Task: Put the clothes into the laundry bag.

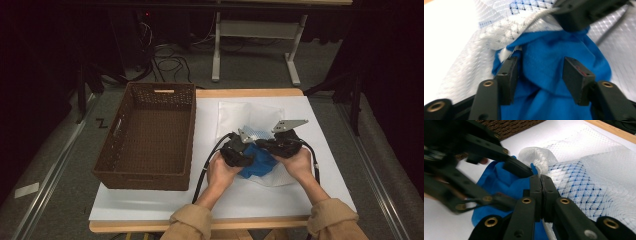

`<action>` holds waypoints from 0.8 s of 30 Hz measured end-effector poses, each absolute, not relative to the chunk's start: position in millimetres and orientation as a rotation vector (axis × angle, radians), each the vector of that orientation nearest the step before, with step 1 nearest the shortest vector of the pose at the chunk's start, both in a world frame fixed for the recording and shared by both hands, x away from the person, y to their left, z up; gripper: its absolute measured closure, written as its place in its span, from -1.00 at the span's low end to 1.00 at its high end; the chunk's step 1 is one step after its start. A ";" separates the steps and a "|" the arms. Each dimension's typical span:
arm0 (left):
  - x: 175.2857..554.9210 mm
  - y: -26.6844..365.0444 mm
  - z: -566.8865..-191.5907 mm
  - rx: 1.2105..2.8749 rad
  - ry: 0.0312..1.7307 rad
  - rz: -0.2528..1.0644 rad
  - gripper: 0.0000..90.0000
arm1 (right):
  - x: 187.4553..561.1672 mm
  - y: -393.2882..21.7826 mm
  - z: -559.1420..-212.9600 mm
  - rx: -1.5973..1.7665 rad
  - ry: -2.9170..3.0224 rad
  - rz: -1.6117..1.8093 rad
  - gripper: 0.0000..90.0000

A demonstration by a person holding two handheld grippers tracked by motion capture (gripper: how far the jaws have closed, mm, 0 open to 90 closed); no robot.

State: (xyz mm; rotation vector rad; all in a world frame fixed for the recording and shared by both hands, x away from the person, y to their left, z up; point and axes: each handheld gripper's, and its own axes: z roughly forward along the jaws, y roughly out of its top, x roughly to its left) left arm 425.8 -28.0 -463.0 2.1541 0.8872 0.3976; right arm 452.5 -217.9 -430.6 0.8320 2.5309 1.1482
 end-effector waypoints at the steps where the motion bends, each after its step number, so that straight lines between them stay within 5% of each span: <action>1: 423.3 -26.0 -461.7 2.153 0.881 0.398 -0.02 | 452.7 -217.8 -430.7 0.833 2.529 1.152 1.00; 17: 405.6 -39.0 -489.8 2.301 0.792 0.292 -0.12 | 454.1 -219.6 -431.3 0.857 2.537 1.139 1.00; 24: 418.1 -39.8 -490.5 2.247 0.817 0.178 0.81 | 453.7 -217.6 -432.4 0.847 2.539 1.146 1.00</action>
